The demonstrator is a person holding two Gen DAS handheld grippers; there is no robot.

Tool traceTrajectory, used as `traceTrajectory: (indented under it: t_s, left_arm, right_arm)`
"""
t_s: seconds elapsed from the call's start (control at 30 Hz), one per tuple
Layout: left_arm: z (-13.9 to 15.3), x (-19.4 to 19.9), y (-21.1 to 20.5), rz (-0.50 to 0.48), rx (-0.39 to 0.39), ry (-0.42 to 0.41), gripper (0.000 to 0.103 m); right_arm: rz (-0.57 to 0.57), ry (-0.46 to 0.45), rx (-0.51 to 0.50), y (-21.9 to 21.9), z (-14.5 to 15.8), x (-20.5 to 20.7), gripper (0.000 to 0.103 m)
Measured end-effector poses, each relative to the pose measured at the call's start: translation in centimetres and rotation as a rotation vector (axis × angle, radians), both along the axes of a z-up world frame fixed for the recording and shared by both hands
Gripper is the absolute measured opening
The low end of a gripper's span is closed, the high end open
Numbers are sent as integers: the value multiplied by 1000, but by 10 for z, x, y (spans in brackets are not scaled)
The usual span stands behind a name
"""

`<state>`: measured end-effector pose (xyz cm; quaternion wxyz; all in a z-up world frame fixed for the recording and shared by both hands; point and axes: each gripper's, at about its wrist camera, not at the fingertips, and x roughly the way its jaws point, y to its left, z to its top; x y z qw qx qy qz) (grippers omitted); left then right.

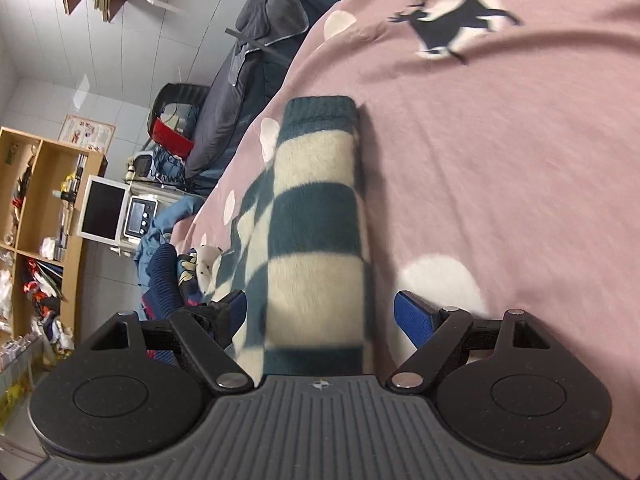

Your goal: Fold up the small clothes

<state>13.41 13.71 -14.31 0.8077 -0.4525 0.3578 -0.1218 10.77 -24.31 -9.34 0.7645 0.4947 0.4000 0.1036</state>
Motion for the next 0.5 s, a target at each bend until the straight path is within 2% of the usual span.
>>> traceTrajectory:
  t_s: [0.23,0.37,0.5]
  left_arm:
    - [0,23,-11,-16,17,9,103]
    - [4,34,-20,-31,66,27,103]
    - [4,43,-23,-35,67,31,103]
  right_arm:
    - [17,-9,-21,9,-6,32,103]
    - [20,-20,-36,13,-7,41,103]
    - [32,-25,-68,16,-8,48,103]
